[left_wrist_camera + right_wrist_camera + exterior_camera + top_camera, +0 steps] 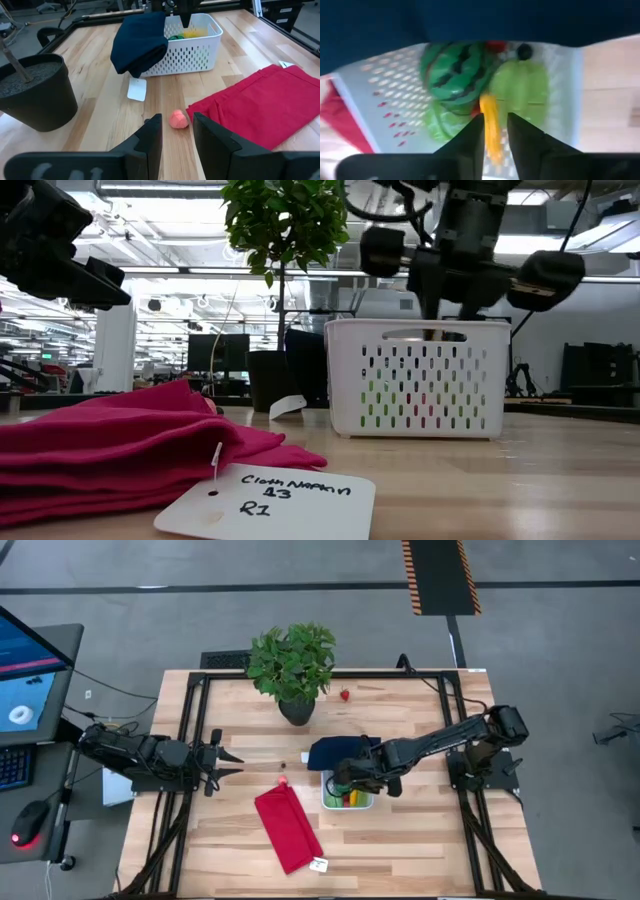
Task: Pick and placing Produce into tupperware
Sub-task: Put the corn into the bin, then put the strawberry into the bin
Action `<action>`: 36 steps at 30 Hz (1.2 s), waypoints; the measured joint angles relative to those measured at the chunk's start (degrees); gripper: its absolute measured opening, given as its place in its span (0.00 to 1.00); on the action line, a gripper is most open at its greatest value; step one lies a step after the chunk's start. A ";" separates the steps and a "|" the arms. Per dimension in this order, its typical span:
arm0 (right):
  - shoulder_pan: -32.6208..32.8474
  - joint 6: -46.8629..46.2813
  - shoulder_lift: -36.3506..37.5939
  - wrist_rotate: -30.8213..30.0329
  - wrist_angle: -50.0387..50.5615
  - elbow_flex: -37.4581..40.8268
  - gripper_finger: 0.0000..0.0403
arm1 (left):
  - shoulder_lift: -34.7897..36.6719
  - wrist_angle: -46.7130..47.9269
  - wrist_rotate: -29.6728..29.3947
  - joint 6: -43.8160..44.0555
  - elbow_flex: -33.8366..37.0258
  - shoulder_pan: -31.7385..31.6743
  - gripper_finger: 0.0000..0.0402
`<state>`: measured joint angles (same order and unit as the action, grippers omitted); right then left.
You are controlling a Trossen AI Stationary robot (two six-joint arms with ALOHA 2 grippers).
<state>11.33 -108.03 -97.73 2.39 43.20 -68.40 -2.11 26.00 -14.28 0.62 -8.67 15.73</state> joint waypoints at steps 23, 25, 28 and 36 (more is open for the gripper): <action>-8.03 28.37 0.15 -18.24 23.66 -19.30 0.59 | 0.00 -0.02 0.02 0.00 0.01 0.00 0.25; -9.87 28.17 0.13 -24.42 24.16 -19.30 0.59 | 0.00 -0.02 0.02 0.00 0.00 0.00 0.25; -12.90 31.79 0.13 -32.47 23.92 -19.30 0.59 | 0.00 -0.02 0.01 0.00 -0.02 -0.02 0.25; -21.13 56.35 -0.64 -39.02 17.12 -19.28 0.60 | 0.00 -0.02 0.00 0.00 0.00 0.00 0.25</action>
<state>-9.80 -51.67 -98.38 -36.63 60.33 -87.68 -2.11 25.98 -14.28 0.62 -8.67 15.73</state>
